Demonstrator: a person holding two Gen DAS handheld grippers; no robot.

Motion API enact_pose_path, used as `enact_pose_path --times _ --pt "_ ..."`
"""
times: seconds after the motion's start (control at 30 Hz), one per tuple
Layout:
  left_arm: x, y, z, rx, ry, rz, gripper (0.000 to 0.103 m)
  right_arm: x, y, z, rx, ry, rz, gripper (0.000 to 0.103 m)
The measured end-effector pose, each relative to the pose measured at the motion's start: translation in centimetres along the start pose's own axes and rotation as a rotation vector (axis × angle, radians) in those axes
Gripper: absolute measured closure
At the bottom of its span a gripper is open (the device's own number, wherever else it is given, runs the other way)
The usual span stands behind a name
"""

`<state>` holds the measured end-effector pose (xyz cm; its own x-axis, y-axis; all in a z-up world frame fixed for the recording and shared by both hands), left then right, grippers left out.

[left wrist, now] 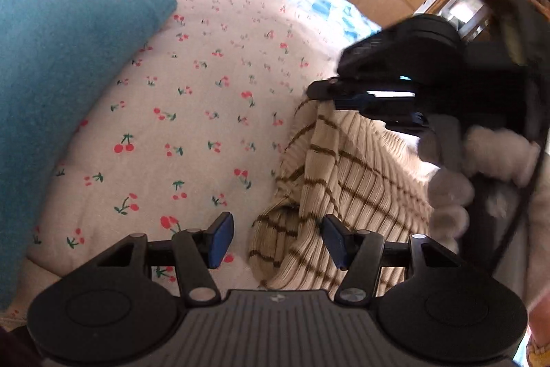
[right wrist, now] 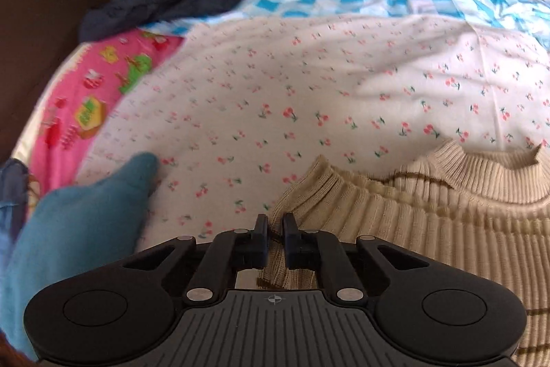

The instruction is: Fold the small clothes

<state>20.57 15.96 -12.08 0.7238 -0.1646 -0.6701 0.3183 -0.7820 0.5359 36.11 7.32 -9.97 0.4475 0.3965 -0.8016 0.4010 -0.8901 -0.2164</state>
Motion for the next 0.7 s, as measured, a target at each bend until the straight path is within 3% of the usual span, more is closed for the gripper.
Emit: enact_pose_path --times 0.07,0.23,0.43,0.57,0.7 --pt "0.4 0.0 0.3 0.017 -0.014 -0.032 0.043 1.5 0.3 0.5 0.025 -0.042 -0.003 0.093" --pt "1.1 0.2 0.8 0.048 -0.028 -0.084 0.046 1.0 -0.3 0.3 0.055 -0.030 -0.049 0.088" --pt "1.6 0.4 1.4 0.098 -0.026 -0.142 0.046 -3.7 0.4 0.0 0.072 0.074 -0.163 0.083" --pt "1.6 0.4 1.5 0.106 -0.019 -0.165 0.046 -8.4 3.6 1.6 0.069 0.174 -0.152 0.083" --pt "1.7 0.9 1.7 0.149 -0.013 -0.203 0.046 -12.9 10.6 5.3 0.143 0.269 -0.063 0.082"
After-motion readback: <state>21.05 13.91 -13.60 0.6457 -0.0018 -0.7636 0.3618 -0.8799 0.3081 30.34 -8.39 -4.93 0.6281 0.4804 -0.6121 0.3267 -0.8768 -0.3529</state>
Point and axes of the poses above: each gripper's, at about its wrist camera, not at the fingertips, and x roughly the way its jaws point, y to its right, z to its underside, the point moved 8 cm from there along x, roughly the way its jaws point, and after that the axes turned 3 degrees about z, right-handed, at the moved point
